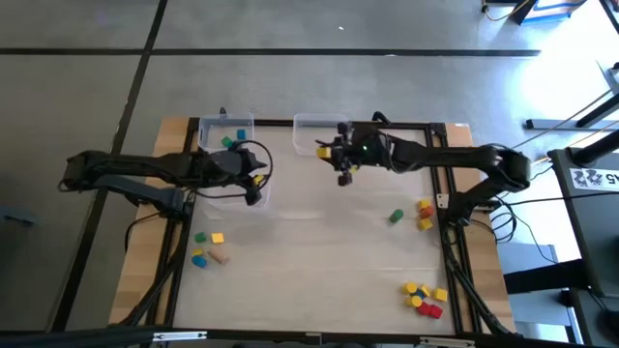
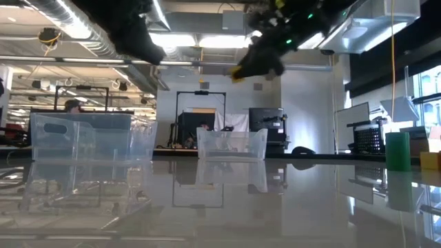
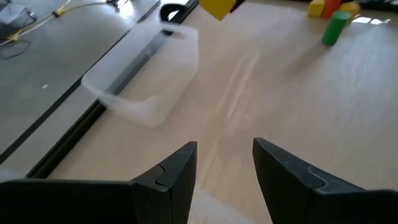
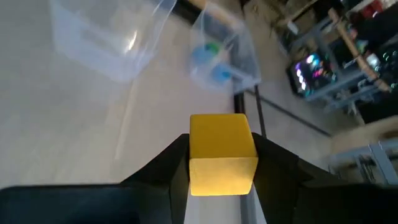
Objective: Sort blocks by size
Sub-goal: Put the yellow square game block into the top left transparent bin
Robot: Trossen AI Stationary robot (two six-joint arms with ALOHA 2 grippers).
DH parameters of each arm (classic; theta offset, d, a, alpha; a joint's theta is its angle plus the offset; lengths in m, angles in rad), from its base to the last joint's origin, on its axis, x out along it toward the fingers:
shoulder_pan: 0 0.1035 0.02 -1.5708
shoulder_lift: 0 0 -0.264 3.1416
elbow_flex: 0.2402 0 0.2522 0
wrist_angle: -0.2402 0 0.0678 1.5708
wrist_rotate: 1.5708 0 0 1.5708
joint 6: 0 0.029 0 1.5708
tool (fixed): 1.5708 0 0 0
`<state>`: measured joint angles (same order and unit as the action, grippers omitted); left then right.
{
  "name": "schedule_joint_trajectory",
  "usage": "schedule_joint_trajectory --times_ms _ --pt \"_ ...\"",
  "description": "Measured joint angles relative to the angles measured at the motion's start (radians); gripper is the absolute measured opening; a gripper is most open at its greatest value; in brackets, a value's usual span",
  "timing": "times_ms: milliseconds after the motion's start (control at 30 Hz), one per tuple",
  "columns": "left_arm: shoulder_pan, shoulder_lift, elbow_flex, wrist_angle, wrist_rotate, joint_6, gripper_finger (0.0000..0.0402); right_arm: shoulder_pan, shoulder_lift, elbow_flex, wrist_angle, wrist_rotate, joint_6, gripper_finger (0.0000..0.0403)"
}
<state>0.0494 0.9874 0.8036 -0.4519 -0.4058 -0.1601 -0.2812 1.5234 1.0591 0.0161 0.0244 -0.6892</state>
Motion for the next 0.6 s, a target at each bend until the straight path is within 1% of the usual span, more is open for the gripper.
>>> schedule_joint_trajectory --times_ms 133,267,400,467,600 --pt "0.000 -0.038 0.000 -0.107 -0.032 -0.068 0.0155 -0.040 0.096 0.057 0.115 -0.047 0.000 0.0146" --pt "0.000 -0.060 0.000 -0.202 -0.036 -0.141 0.0155 -0.062 0.208 0.161 0.157 -0.073 0.000 0.0146" --pt "0.000 -0.070 0.000 -0.285 -0.037 -0.216 0.0155 -0.068 0.332 0.307 0.156 -0.090 0.000 0.0147" --pt "-0.003 -0.083 0.000 -0.295 -0.033 -0.252 0.0155 -0.068 0.395 0.384 0.153 -0.095 0.000 0.0147" --pt "-0.025 -0.132 0.017 -0.297 -0.015 -0.251 0.0155 -0.068 0.523 0.543 0.151 -0.097 0.000 0.0147"
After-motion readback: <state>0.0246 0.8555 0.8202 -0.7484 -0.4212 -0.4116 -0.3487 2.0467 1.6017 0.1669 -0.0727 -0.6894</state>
